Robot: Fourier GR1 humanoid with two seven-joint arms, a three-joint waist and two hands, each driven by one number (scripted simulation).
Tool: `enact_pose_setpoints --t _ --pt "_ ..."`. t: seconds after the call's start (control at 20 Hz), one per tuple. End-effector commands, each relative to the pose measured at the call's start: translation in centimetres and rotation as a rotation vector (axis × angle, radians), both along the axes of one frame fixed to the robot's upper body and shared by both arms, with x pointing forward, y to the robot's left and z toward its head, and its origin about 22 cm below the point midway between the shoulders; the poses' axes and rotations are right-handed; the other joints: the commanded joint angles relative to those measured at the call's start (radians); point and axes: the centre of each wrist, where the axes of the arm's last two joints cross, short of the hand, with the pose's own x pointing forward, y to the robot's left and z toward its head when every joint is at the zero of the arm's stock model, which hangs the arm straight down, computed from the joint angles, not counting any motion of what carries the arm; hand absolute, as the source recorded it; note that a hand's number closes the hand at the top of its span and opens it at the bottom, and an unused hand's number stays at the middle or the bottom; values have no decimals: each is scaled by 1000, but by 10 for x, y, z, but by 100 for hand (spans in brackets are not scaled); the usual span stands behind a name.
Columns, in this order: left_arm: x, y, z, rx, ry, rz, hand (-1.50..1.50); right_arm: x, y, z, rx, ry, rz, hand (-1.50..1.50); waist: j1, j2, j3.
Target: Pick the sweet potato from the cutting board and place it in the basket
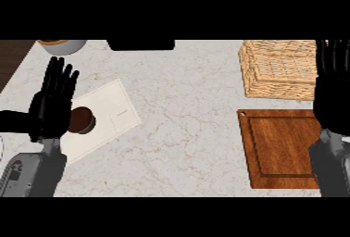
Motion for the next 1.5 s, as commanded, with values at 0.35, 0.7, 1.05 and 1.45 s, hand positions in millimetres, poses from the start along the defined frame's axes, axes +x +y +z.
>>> enact_pose_setpoints --t 0.35,0.7,1.05,1.45 --pt "-83 25 -119 220 701 -74 0 -17 -49 -41 -197 196 439 150 5 44 -7" --pt "-91 33 -112 217 735 -68 0 -38 -47 -50 -454 316 266 -150 -13 29 -14" --pt "-107 39 -111 261 728 -57 0 -35 -109 42 -988 422 -153 -150 -17 26 -20" --pt "-128 20 -114 230 738 -83 0 -53 -145 154 -1297 589 -129 -150 -22 21 -16"
